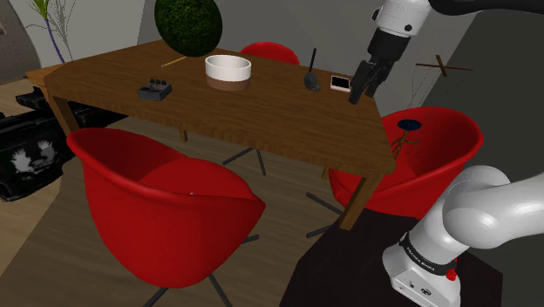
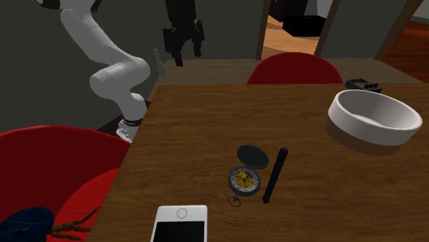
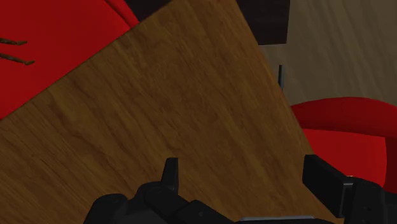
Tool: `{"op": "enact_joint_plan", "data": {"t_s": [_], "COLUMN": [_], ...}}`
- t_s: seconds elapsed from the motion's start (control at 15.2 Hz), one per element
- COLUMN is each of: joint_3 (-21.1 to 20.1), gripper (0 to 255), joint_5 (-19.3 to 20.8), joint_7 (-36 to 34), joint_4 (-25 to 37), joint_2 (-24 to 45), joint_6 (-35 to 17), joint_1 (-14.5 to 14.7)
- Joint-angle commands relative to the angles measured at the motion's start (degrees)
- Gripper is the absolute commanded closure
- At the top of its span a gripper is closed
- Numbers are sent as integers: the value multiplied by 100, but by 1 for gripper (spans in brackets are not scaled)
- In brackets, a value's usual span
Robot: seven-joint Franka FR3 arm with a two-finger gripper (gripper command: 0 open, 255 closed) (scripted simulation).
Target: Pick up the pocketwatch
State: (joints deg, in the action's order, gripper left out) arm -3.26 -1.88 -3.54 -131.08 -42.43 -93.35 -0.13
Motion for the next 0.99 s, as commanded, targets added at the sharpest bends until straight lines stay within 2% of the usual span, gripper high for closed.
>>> {"op": "enact_joint_plan", "data": {"t_s": [0.0, 0.46, 0.92], "joint_3": [0, 491, 934], "gripper": [0, 0, 0], "joint_5": [0, 194, 156], "joint_7": [0, 612, 1220], "joint_4": [0, 539, 1439], "joint_2": [0, 1163, 2458], "joint_6": [0, -769, -1303], "joint_1": [0, -163, -261]}}
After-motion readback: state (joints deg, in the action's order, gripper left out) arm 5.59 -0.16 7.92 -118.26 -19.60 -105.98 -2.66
